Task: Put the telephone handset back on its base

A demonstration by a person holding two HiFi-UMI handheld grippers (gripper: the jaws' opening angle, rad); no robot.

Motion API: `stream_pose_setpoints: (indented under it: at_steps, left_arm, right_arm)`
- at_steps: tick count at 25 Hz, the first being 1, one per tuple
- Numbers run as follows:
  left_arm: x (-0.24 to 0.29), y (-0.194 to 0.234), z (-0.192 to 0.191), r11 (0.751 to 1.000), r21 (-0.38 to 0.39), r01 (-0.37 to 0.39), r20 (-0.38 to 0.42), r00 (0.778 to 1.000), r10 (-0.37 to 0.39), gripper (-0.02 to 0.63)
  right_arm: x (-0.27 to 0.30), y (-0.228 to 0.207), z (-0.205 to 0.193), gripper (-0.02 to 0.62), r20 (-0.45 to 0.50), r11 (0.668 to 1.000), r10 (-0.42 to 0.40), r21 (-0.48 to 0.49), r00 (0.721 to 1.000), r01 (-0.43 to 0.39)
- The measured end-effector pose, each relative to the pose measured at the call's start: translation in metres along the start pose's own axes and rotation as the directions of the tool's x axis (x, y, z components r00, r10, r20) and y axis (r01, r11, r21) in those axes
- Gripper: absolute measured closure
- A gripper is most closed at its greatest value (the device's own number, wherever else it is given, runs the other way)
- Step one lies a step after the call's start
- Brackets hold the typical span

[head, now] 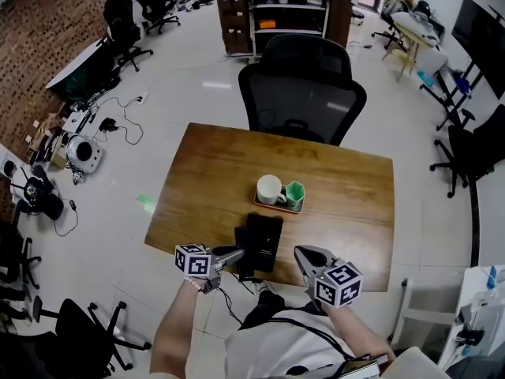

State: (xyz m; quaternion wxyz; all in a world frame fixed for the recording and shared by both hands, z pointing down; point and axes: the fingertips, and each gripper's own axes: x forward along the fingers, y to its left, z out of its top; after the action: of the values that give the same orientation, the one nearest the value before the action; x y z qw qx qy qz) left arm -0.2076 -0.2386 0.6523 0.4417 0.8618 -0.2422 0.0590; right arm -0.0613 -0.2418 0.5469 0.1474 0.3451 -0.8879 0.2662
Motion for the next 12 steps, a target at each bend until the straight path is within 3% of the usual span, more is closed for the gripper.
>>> stream_pose_setpoints:
  at_steps: [12]
  left_arm:
    - [0.024, 0.029, 0.005, 0.993, 0.001, 0.120, -0.178, 0.977, -0.118, 0.537]
  right_arm:
    - [0.011, -0.010, 0.001, 0.595, 0.015, 0.995, -0.094, 0.034, 0.995, 0.093]
